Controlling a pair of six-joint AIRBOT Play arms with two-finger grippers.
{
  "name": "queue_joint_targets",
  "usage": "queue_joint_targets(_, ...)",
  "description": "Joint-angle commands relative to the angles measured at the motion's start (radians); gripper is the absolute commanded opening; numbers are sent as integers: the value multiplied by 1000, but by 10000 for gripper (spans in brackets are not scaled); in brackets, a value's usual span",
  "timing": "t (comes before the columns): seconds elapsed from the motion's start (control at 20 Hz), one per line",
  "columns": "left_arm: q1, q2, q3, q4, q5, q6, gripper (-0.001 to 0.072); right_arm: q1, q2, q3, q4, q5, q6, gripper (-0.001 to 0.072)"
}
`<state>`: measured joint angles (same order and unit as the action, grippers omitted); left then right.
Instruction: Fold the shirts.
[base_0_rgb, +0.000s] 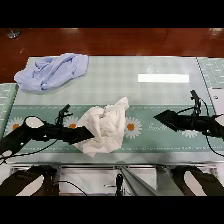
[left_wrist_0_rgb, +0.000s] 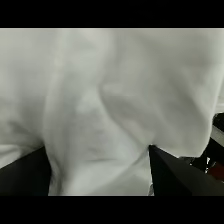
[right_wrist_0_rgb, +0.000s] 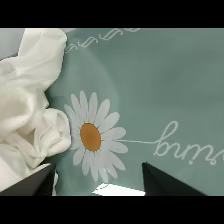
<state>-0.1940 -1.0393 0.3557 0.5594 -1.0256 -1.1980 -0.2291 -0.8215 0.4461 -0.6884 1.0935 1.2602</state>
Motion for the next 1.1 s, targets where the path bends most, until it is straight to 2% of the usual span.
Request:
queue_joint_targets(0.0,-80,-86,20,-70,90,46,291,40,-1,-16,32,-26,-8,619)
queue_joint_targets(0.05,-76,-98,40,-70,90,69,36,83,-7,-16,29,-41,0,619)
queue_joint_targets(0.2,-53,-97,119,-69,30,106,28,214,-71,-8,47,-137,42,619)
queue_joint_targets(0.35,17,-97,197,-66,-31,113,28,302,-199,69,119,-193,25,619)
queue_joint_targets(0.65,117,-97,247,-66,-95,102,28,504,-520,232,112,-175,32,619)
queue_joint_targets(1.05,113,-97,247,-66,-95,101,29,592,-642,367,101,-227,49,610)
